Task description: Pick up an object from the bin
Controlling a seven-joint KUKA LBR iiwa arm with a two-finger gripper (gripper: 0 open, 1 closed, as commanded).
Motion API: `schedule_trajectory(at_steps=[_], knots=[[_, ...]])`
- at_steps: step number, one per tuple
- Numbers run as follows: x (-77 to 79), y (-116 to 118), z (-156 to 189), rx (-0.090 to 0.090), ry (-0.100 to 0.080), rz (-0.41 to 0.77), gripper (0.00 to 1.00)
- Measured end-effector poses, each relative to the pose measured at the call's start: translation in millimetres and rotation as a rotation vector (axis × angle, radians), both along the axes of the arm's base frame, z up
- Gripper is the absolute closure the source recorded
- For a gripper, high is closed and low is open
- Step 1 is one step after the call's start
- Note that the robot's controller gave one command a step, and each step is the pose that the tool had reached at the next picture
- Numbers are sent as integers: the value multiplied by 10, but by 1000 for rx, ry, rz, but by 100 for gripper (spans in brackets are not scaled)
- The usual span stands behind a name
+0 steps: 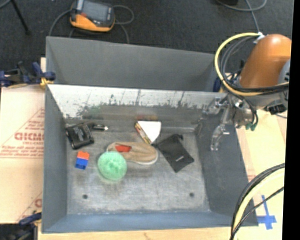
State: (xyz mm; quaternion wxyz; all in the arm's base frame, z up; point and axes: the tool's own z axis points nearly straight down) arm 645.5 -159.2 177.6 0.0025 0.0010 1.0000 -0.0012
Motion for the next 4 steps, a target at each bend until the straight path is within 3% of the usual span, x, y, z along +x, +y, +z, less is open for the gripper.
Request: schedule_trajectory(at_steps=[1,2,3,4], knots=[[-192,80,-123,0,1,24,0],[-198,483,-727,-2,-5,227,0],[-284,945,-1032,-3,-3,226,0],[-428,833,-1026,-3,1,454,100]])
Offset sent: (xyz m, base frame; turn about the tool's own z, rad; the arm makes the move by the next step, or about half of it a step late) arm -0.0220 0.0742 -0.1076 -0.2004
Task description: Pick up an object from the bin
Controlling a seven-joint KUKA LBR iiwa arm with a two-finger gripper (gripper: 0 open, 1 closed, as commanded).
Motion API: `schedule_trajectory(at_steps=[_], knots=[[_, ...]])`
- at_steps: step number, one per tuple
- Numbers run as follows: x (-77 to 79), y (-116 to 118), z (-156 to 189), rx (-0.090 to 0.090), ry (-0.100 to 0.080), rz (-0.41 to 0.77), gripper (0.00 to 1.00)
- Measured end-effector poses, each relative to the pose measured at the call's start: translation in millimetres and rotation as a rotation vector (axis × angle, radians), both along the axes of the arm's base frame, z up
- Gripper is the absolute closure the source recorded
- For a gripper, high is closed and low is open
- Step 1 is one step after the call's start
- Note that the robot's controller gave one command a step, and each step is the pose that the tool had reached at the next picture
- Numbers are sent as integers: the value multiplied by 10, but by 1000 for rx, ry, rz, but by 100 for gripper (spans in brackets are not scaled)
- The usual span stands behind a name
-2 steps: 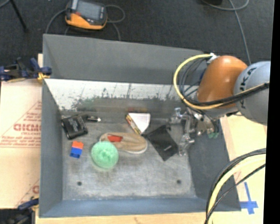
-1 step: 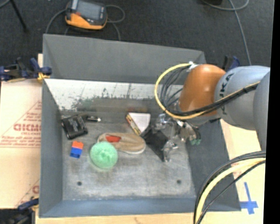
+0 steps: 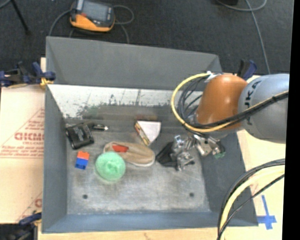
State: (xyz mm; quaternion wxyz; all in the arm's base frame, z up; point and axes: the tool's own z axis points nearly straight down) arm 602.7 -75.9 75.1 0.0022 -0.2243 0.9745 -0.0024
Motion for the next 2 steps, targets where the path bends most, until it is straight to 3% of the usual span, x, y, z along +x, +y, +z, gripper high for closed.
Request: schedule_trajectory(at_steps=[1,2], knots=[[-3,5,-18,1,-1,0,0],[11,7,0,1,-7,2,100]])
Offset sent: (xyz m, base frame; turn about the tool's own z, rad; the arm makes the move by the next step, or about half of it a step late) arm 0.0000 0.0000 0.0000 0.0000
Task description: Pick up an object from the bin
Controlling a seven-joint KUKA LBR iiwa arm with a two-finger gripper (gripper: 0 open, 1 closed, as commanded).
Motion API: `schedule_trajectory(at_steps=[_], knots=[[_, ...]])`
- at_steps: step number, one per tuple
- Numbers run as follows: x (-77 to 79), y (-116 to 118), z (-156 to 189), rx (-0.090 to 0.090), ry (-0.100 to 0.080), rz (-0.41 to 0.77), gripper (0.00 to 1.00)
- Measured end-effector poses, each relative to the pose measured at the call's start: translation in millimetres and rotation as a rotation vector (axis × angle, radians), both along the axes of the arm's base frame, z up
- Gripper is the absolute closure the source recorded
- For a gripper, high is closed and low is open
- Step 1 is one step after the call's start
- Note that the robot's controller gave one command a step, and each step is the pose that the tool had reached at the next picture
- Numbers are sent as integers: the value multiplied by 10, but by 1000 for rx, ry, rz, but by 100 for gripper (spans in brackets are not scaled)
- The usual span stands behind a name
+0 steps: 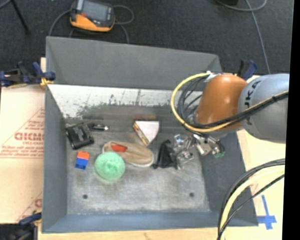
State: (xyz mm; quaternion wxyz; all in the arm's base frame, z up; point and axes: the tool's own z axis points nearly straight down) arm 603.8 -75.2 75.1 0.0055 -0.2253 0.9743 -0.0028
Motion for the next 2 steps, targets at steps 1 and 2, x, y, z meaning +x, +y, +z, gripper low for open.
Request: schedule_trajectory(at_steps=[1,2], knots=[[-13,1,-20,0,4,1,0],[-1,1,-1,0,0,2,100]])
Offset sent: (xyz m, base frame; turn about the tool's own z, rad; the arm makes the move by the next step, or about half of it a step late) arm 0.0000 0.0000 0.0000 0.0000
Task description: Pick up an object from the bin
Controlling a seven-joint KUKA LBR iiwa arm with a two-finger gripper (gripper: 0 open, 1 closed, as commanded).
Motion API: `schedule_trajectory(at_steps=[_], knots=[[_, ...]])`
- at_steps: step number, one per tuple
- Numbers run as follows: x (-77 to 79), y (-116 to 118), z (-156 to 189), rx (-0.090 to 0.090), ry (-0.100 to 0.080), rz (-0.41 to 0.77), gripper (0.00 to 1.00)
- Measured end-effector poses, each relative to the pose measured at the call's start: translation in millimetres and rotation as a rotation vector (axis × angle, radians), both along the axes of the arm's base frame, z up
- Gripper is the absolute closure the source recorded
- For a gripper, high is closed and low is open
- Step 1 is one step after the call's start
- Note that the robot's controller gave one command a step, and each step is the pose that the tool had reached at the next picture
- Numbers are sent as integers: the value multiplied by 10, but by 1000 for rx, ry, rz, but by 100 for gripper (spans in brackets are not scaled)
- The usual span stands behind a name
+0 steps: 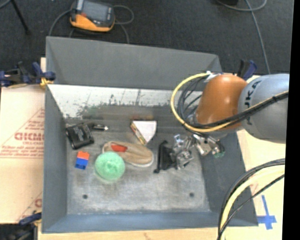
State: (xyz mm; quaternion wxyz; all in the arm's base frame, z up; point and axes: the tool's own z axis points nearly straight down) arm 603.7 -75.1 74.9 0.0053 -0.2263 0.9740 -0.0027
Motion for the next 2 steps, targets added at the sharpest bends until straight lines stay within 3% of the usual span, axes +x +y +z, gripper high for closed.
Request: schedule_trajectory(at_steps=[1,2], knots=[[-12,1,-19,0,4,1,0],[-1,1,-1,0,0,1,100]])
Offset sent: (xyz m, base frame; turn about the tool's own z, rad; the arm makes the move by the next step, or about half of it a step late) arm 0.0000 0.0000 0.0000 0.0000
